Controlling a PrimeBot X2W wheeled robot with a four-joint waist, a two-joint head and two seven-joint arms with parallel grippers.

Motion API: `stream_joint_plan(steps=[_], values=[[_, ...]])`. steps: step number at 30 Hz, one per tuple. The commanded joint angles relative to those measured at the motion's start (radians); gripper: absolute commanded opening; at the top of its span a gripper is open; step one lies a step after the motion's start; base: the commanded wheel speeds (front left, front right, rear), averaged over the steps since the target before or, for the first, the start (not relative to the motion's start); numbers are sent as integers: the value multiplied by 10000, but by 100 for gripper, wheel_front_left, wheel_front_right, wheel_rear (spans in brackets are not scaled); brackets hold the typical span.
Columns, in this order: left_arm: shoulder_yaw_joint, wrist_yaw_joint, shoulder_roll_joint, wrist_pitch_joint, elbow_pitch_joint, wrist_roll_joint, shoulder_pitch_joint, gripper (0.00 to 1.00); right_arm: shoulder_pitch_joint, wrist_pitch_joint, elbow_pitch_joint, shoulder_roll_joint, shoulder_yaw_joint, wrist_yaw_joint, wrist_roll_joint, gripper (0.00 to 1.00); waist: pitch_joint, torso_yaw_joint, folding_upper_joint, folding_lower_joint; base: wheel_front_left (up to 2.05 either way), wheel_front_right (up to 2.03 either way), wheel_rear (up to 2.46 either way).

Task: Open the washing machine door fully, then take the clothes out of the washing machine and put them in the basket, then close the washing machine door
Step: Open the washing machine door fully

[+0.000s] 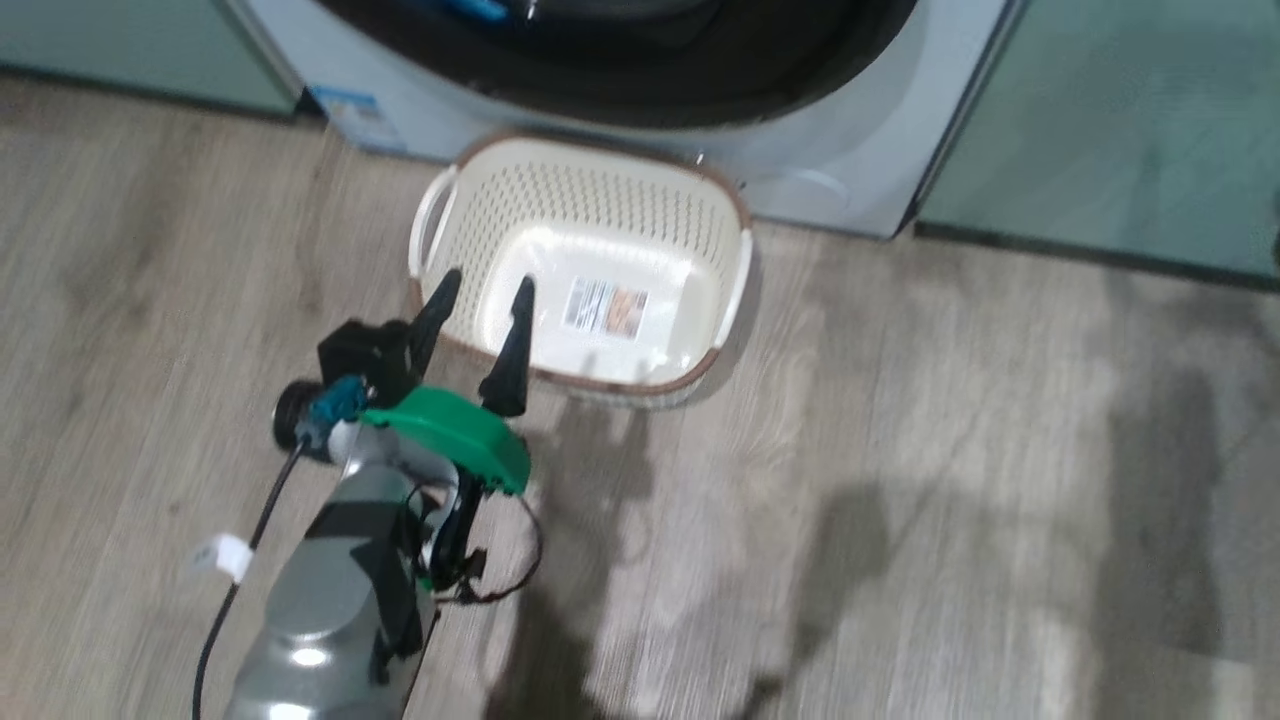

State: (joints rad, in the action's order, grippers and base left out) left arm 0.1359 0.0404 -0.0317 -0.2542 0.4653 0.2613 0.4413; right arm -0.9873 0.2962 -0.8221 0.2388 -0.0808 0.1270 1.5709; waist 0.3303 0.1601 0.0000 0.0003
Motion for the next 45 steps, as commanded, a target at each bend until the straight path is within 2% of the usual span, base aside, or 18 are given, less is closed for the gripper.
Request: stream_joint_plan(steps=[1, 7, 14, 27, 37, 45], values=[[-221, -84, -186, -76, -358, 94, 394, 100, -580, 191, 108, -1, -157, 37, 68, 0, 507, 292, 0, -3, 0, 0, 0], [110, -194, -185, -76, -510, 364, 763, 100, -1763, 1021, -863, -222, -633, 37, -105, 0, 1194, 589, 0, -3, 0, 0, 0], [392, -304, -185, -76, -673, 613, 1114, 100, -2564, 1474, -1273, -705, -1117, 37, -326, 0, 1783, 851, 0, -3, 0, 0, 0], [697, -455, -185, -76, -1006, 936, 1390, 100, -3695, 1940, -1246, -853, -1451, 37, -441, 0, 2695, 1239, 0, -3, 0, 0, 0], [797, -560, -185, -76, -1182, 959, 1586, 100, -4309, 2077, -1065, -917, -1636, 37, -509, 0, 3132, 1285, 0, -3, 0, 0, 0], [774, -593, -185, -76, -1294, 830, 1585, 100, -4394, 2688, -707, -1039, -2093, 37, -590, 0, 3304, 1268, 0, -3, 0, 0, 0]])
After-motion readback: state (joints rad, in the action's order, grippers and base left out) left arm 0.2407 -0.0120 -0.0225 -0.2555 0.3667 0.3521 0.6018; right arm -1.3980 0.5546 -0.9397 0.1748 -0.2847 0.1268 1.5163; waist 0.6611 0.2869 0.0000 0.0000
